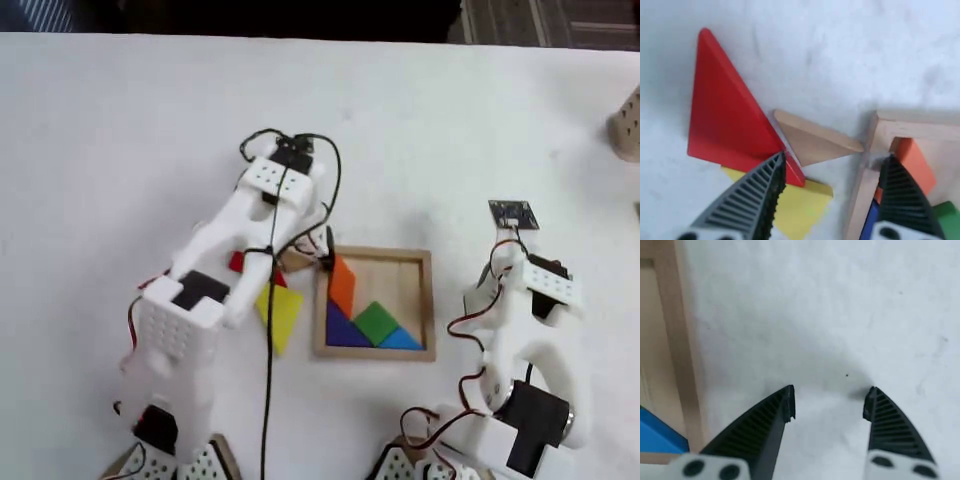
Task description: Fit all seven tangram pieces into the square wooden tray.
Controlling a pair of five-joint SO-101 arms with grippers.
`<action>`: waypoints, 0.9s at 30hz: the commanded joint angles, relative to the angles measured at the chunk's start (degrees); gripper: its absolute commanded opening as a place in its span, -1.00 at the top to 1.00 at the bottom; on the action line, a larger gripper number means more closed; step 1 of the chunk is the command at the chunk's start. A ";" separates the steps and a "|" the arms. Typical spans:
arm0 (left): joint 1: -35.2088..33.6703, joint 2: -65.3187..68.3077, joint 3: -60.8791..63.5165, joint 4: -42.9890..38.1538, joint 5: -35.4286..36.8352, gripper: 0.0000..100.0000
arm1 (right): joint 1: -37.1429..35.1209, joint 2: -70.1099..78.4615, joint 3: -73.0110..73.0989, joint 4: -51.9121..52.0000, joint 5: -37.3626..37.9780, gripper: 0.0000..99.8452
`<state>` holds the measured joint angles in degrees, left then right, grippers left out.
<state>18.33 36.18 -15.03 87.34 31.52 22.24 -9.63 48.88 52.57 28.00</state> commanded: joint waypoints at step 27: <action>-4.62 -23.96 23.82 -19.52 3.78 0.41 | -1.63 -0.92 -0.18 -0.40 0.88 0.55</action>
<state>14.46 16.22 7.74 71.52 34.51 21.01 -9.63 48.88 52.57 28.18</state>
